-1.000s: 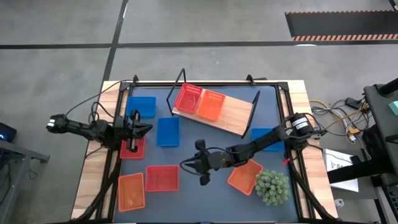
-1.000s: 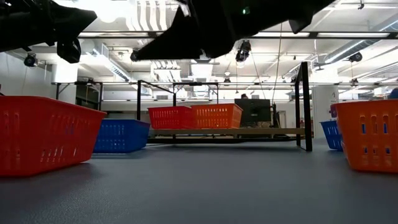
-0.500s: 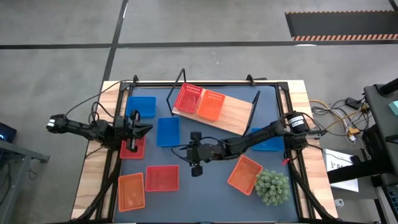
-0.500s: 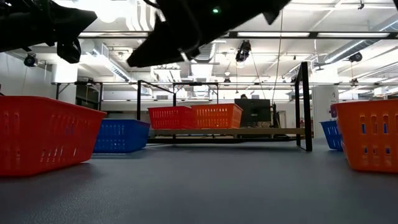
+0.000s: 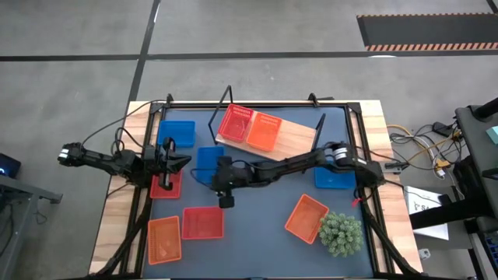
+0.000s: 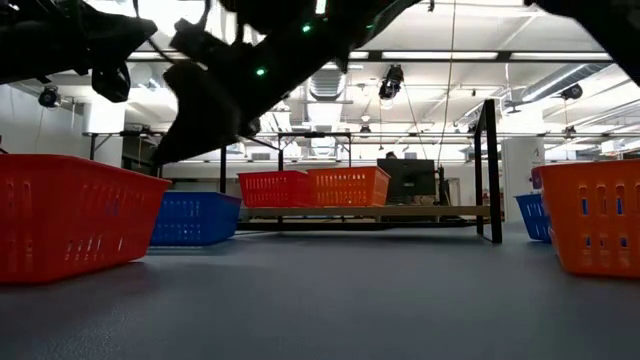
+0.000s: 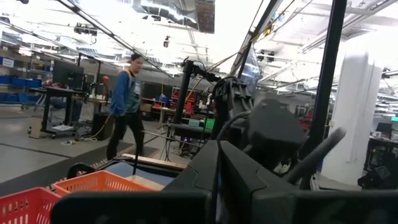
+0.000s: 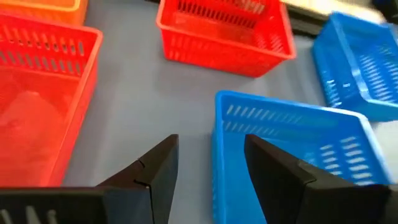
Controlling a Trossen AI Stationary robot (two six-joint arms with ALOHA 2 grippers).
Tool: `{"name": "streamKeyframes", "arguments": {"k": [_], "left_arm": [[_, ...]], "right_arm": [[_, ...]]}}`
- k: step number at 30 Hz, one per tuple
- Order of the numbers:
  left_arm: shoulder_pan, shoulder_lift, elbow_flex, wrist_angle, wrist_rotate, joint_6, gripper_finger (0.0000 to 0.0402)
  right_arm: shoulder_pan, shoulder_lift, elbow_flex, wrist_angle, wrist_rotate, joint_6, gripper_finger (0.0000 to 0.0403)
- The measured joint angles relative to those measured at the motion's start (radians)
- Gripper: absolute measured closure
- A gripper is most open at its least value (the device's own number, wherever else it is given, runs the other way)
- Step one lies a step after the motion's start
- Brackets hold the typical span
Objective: Stack baskets on shelf by color
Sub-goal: Put the middle blue bin on the shelf
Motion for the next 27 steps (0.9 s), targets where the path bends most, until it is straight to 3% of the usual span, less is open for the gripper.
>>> {"name": "streamKeyframes", "arguments": {"k": [13,18,27], "left_arm": [[0.000,0.000,0.000,0.001,0.007,-0.002,0.0402],[0.000,0.001,0.000,0.000,0.006,-0.002,0.0402],[0.000,0.002,0.000,0.000,0.006,-0.002,0.0402]], "right_arm": [[-0.039,0.245,0.393,-0.346,-0.027,0.041,0.0252],[-0.039,0.262,0.408,-0.354,-0.028,0.011,0.0287],[-0.028,0.246,0.410,-0.353,-0.027,-0.034,0.0388]]}}
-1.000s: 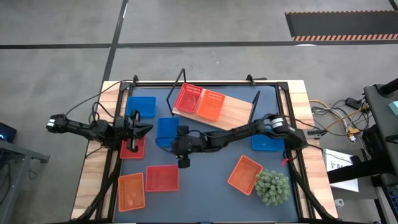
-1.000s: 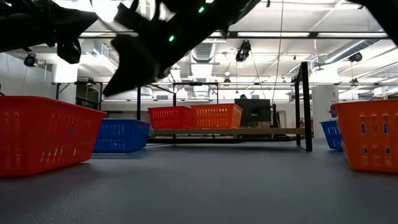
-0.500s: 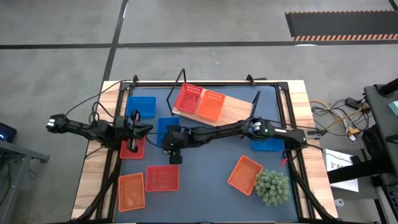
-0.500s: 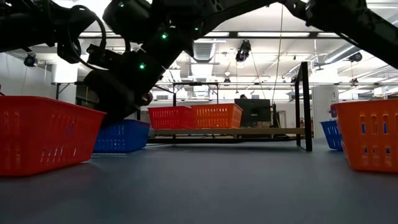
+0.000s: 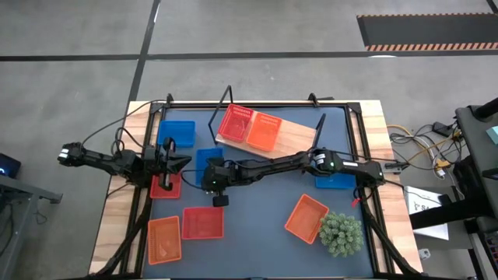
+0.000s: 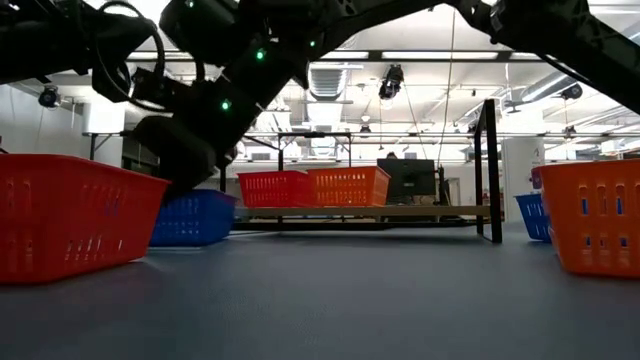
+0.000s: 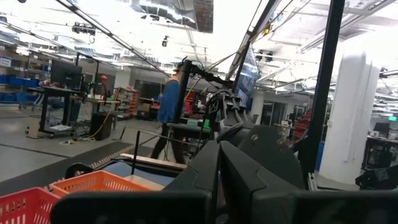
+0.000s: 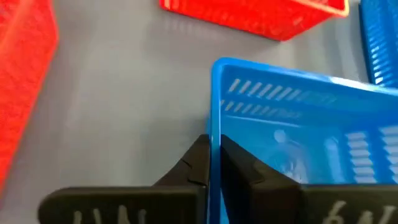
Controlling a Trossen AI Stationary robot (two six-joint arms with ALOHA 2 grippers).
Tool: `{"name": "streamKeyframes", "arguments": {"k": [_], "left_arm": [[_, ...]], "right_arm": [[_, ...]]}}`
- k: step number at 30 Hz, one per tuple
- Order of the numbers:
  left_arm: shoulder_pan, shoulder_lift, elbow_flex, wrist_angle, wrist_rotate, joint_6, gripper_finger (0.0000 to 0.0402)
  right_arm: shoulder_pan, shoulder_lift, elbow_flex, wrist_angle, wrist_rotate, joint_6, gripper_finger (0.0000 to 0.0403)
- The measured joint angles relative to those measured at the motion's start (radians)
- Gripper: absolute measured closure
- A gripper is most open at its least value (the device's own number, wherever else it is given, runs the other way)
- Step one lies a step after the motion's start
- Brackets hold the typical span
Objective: Stack baskets on shelf by color
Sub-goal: Put the middle blue bin on the shelf
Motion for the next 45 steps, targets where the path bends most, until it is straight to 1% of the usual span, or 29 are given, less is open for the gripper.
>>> {"name": "streamKeyframes", "arguments": {"k": [5,10,16,21,30,33,35,38,41,45], "left_arm": [[0.000,0.000,0.000,0.000,0.000,0.000,0.0402],[0.000,-0.002,0.000,0.000,0.000,-0.001,0.0402],[0.000,-0.003,0.000,0.001,0.000,-0.001,0.0402],[0.000,-0.002,0.000,0.005,0.001,-0.002,0.0402],[0.000,-0.002,0.000,0.005,0.005,-0.002,0.0402],[0.000,0.000,0.000,0.004,0.008,-0.002,0.0402],[0.000,-0.001,0.000,0.001,0.008,-0.002,0.0402],[0.000,-0.002,0.000,0.002,0.009,-0.002,0.0402],[0.000,-0.001,0.000,0.001,0.009,-0.002,0.0402],[0.000,-0.001,0.000,0.001,0.009,-0.002,0.0402]], "right_arm": [[0.024,-0.029,0.000,-0.009,0.000,-0.014,0.0391],[0.055,-0.080,0.000,-0.084,0.009,-0.016,0.0392],[0.097,-0.152,0.000,-0.216,0.129,-0.020,0.0392],[0.118,-0.222,0.000,-0.334,0.171,0.008,0.0392],[0.121,-0.319,-0.007,-0.530,0.295,0.111,0.0392],[0.121,-0.349,-0.022,-0.588,0.322,0.140,0.0392],[0.121,-0.374,-0.054,-0.594,0.324,0.163,0.0392],[0.122,-0.435,-0.144,-0.579,0.326,0.199,0.0392],[0.126,-0.518,-0.264,-0.566,0.363,0.259,0.0392],[0.128,-0.650,-0.453,-0.501,0.394,0.337,0.0392]]}}
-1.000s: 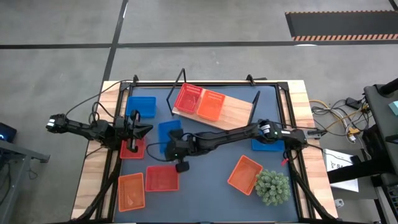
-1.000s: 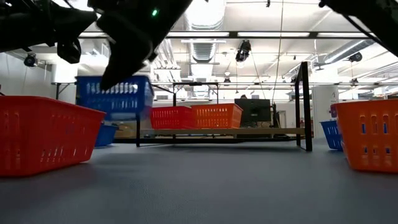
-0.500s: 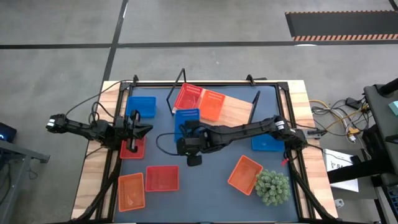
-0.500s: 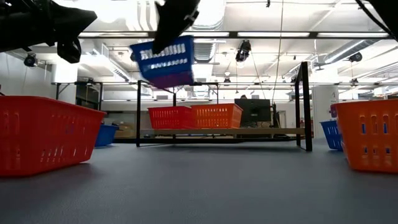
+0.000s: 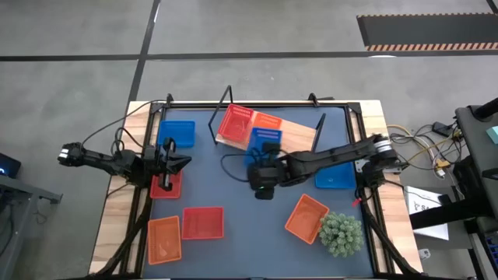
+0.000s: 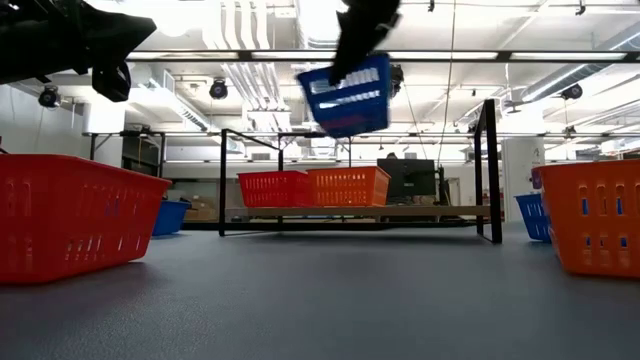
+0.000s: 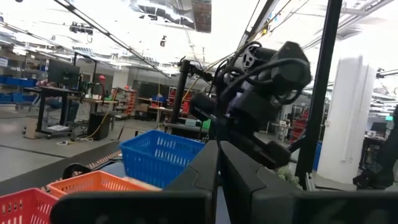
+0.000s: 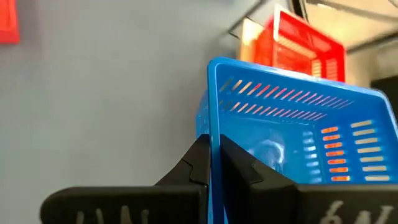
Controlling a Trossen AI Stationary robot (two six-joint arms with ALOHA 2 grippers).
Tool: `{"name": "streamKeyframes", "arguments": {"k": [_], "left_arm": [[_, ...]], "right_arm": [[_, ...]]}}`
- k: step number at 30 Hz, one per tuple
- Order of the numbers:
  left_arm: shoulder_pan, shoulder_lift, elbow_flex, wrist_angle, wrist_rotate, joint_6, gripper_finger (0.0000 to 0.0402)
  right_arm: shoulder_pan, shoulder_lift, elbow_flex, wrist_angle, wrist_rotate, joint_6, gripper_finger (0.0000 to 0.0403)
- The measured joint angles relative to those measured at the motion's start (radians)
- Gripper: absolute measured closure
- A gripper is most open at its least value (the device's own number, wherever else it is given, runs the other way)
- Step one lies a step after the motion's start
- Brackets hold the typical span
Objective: Stack baskets on shelf by color
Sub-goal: Put the middle blue bin on the shelf
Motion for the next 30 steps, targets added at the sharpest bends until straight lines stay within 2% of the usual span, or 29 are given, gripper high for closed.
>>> {"name": "streamKeyframes", "arguments": {"k": [9,18,25,30], "left_arm": [[0.000,0.000,0.000,0.001,0.000,0.000,0.0402],[0.000,0.000,0.000,0.002,0.000,0.000,0.0402],[0.000,0.000,0.000,0.002,0.000,0.000,0.0402],[0.000,0.000,0.000,0.002,0.000,0.001,0.0402]], "right_arm": [[-0.008,-0.288,-0.365,0.100,0.059,0.156,0.0392],[-0.087,-0.485,-0.663,0.289,0.038,0.160,0.0392],[-0.153,-0.530,-0.821,0.448,-0.083,0.146,0.0392],[-0.171,-0.502,-0.873,0.529,-0.088,0.088,0.0392]]}}
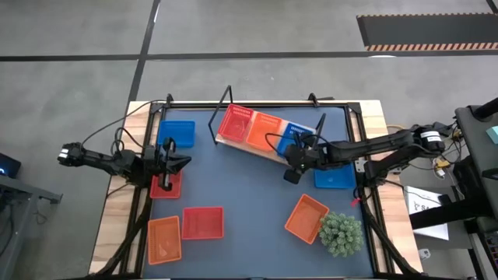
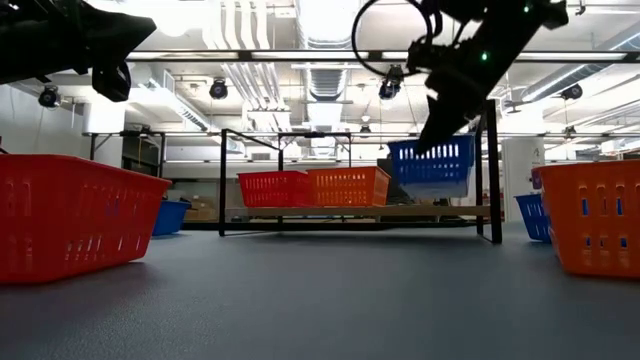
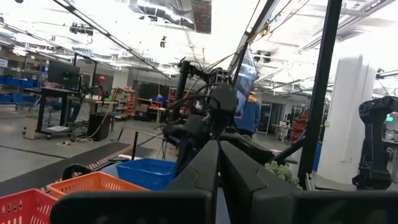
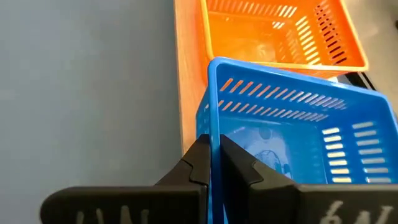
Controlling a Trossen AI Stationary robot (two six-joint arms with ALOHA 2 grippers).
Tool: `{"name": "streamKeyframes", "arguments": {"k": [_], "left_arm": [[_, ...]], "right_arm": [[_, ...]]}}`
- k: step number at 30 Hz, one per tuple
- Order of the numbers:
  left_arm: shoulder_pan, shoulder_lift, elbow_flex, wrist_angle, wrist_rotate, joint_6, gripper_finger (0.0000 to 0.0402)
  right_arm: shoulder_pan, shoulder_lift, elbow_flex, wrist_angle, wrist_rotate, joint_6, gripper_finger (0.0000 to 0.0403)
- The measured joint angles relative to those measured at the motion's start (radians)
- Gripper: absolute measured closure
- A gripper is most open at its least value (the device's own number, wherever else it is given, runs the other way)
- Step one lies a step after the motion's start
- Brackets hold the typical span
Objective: Stack baskets on shelf by color
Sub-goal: Put the middle blue bin on the shelf
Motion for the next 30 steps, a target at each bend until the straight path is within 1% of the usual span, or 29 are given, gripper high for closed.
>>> {"name": "streamKeyframes", "arguments": {"k": [4,11,18,22,30], "left_arm": [[0.000,0.001,0.000,0.000,0.000,0.000,0.0402],[0.000,0.001,0.000,-0.001,0.000,0.000,0.0402],[0.000,0.000,0.000,-0.001,0.000,0.000,0.0402],[0.000,0.001,0.000,-0.001,0.000,0.000,0.0402],[0.000,0.000,0.000,-0.001,0.000,0.000,0.0402]], "right_arm": [[-0.003,0.002,-0.021,0.036,0.008,-0.049,0.0392],[-0.004,0.002,-0.024,0.038,0.008,-0.125,0.0392],[-0.009,0.008,-0.038,0.053,0.011,-0.152,0.0392],[-0.009,0.032,-0.053,0.095,0.012,-0.156,0.0392],[-0.009,0.087,-0.055,0.096,0.063,-0.153,0.0392]]}}
